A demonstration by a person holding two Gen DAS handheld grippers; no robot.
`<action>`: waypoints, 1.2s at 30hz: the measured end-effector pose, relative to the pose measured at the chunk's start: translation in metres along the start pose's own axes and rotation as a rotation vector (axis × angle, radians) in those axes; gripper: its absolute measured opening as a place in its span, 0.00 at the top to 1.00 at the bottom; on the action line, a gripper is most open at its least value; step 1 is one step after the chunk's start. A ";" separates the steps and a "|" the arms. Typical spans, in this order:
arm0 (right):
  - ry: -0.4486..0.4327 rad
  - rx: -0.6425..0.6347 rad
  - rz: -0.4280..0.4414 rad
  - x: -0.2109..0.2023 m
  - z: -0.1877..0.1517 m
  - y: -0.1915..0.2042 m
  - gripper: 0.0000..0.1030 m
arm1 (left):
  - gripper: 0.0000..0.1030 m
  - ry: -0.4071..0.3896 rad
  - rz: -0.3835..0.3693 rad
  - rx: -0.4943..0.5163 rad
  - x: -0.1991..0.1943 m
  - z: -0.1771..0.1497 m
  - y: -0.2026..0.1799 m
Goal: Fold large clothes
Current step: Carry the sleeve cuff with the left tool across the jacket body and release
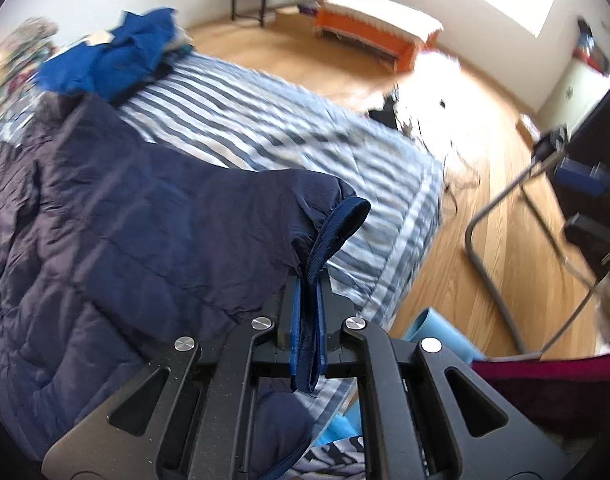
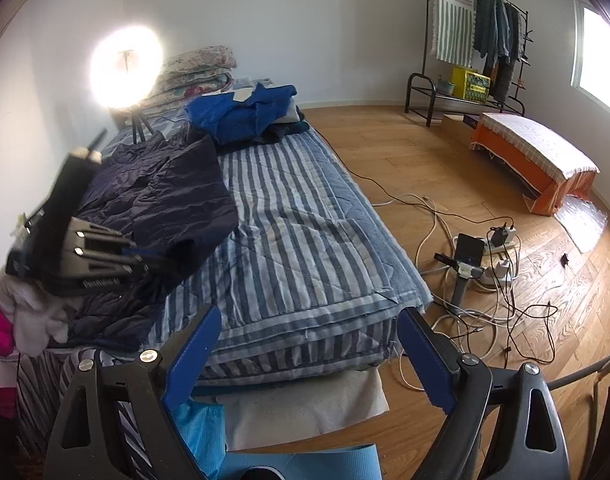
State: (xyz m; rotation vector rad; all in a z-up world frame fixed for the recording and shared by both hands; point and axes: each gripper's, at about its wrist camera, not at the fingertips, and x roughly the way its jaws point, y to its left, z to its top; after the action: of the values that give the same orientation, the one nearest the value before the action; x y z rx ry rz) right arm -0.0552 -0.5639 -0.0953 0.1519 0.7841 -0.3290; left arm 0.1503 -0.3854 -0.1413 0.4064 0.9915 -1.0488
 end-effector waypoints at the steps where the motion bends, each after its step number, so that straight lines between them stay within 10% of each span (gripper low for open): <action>1: -0.001 -0.006 0.005 0.000 0.001 0.004 0.11 | 0.96 -0.022 0.000 -0.027 -0.010 0.001 0.010; 16: 0.018 -0.106 0.027 0.018 0.019 0.068 0.12 | 0.96 -0.273 0.115 -0.371 -0.126 -0.026 0.203; 36: 0.123 -0.270 0.040 0.083 0.038 0.170 0.12 | 0.96 -0.339 0.310 -0.722 -0.138 -0.111 0.463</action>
State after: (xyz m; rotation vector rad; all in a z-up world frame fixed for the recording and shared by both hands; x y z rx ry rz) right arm 0.0839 -0.4337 -0.1257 -0.0665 0.9382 -0.1747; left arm 0.4771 -0.0135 -0.1584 -0.2061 0.8953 -0.4094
